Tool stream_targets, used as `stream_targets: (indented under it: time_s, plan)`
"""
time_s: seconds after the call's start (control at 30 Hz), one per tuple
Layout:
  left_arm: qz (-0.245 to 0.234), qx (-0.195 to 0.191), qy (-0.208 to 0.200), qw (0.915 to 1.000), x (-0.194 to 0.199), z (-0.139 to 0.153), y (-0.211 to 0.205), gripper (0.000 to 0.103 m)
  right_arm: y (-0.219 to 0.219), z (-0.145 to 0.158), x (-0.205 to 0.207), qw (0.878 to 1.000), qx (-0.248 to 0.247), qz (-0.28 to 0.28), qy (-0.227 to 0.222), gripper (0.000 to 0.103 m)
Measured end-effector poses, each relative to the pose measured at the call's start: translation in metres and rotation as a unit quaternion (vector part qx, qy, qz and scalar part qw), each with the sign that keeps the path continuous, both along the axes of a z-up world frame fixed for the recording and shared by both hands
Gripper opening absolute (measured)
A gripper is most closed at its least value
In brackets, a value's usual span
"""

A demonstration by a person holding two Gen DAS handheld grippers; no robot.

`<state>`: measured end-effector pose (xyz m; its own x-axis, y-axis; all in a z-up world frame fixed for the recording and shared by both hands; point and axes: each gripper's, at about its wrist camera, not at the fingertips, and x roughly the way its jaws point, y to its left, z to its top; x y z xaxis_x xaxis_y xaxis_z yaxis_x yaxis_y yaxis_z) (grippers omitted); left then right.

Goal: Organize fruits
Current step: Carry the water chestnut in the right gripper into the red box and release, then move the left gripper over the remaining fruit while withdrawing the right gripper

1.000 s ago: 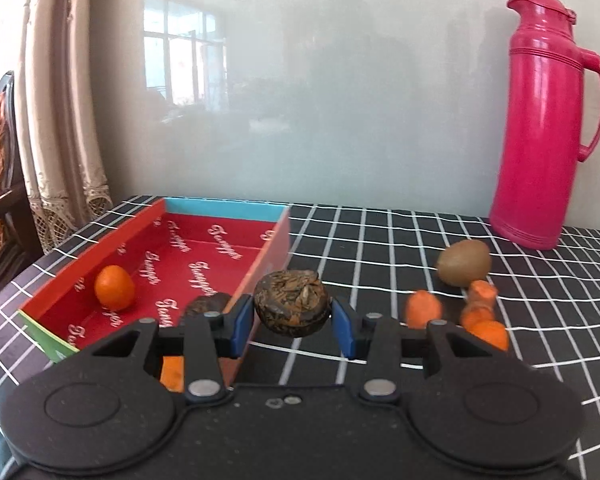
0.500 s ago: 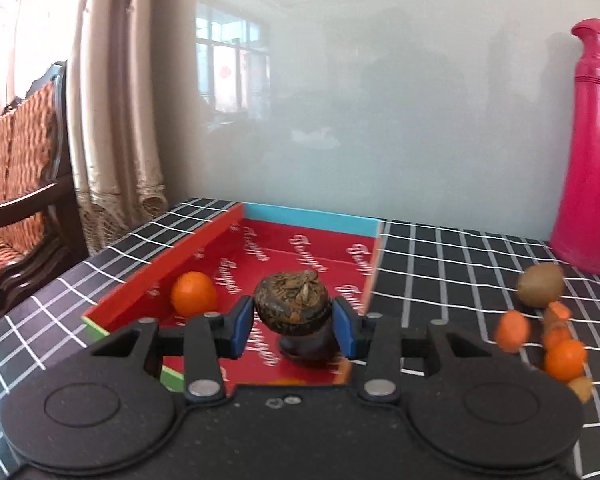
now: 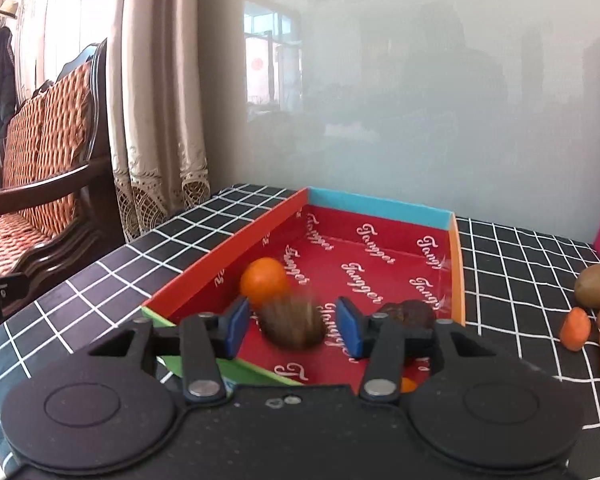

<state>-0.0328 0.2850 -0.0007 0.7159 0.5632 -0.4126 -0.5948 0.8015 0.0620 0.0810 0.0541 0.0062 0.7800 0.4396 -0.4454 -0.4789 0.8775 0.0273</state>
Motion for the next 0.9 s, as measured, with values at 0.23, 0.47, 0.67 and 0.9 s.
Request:
stream_targets:
  time_s: [0.23,0.47,0.67,0.9]
  plan:
    - [-0.01,0.001,-0.004,0.9999,0.004,0.002,-0.009,0.099,-0.021,0.006,0.002,1.0,0.0,-0.025,-0.013,0.049]
    - [-0.023,0.004,-0.009,0.9997,0.01,0.007,-0.026,0.099,-0.059,0.017,0.005,0.997,0.008,-0.071,-0.04,0.058]
    - [-0.045,0.007,-0.016,0.9988,0.017,0.013,-0.047,0.099,-0.117,0.025,0.013,0.988,0.03,-0.145,-0.044,0.076]
    - [-0.078,0.014,-0.014,0.9968,0.03,0.017,-0.082,0.099,-0.193,0.027,0.017,0.974,0.052,-0.218,-0.019,0.091]
